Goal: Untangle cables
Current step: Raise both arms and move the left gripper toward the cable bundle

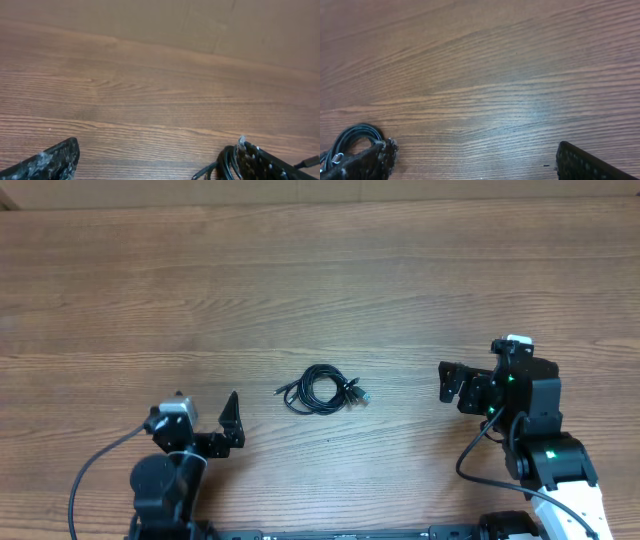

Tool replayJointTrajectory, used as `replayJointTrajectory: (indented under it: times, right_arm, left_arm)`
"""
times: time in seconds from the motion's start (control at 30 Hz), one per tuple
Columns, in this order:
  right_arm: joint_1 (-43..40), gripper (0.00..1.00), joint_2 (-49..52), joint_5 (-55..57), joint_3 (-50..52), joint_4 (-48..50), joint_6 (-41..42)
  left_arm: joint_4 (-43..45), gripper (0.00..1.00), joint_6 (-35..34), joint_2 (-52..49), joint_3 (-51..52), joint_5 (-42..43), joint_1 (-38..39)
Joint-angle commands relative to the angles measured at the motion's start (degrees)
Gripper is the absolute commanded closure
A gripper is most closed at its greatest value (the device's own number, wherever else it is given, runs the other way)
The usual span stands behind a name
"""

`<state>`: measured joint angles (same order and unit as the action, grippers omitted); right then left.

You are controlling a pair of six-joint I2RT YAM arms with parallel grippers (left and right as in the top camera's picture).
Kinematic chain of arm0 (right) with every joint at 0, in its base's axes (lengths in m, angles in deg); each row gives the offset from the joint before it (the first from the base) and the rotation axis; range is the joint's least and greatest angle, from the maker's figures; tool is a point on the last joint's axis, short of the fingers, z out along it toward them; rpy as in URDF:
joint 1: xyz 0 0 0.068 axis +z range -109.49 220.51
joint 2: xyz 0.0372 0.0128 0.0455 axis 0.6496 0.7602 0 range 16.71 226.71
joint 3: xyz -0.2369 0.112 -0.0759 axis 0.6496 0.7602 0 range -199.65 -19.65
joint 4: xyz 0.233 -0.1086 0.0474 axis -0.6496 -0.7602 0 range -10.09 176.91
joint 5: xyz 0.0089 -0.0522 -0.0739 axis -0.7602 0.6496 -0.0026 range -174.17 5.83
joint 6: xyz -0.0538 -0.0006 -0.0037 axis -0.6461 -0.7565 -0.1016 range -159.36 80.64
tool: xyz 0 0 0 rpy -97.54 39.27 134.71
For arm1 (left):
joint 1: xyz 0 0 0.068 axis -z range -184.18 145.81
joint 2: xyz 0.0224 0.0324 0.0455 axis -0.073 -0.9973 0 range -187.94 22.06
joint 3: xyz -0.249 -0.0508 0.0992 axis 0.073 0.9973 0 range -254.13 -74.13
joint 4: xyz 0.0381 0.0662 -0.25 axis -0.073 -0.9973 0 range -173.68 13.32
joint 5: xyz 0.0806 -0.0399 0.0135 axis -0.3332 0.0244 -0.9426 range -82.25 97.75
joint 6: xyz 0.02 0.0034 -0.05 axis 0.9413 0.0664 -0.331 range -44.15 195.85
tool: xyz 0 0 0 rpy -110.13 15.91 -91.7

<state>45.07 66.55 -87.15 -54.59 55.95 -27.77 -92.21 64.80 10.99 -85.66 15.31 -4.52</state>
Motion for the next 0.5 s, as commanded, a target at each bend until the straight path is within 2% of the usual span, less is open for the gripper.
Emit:
replayJointTrajectory:
  times: [0.0,0.13,0.27,0.47]
  right_arm:
    - [0.3,0.00,0.0,-2.6,-2.2,0.5,0.2]
    - [0.2,0.00,0.0,-4.7,-2.2,0.9,0.3]
    - [0.2,0.00,0.1,-4.7,-2.2,1.8,0.2]
    - [0.2,0.00,0.0,-4.6,-2.2,3.7,0.2]
  left_arm:
    - [-0.1,0.00,3.2,-7.7,-5.1,2.2,0.3]
    - [-0.2,0.00,7.4,-19.3,-11.6,5.9,0.3]
    - [-3.3,0.00,8.8,-31.2,-20.1,7.5,0.4]
    - [-18.9,0.00,9.2,-45.7,-35.2,6.8,0.4]
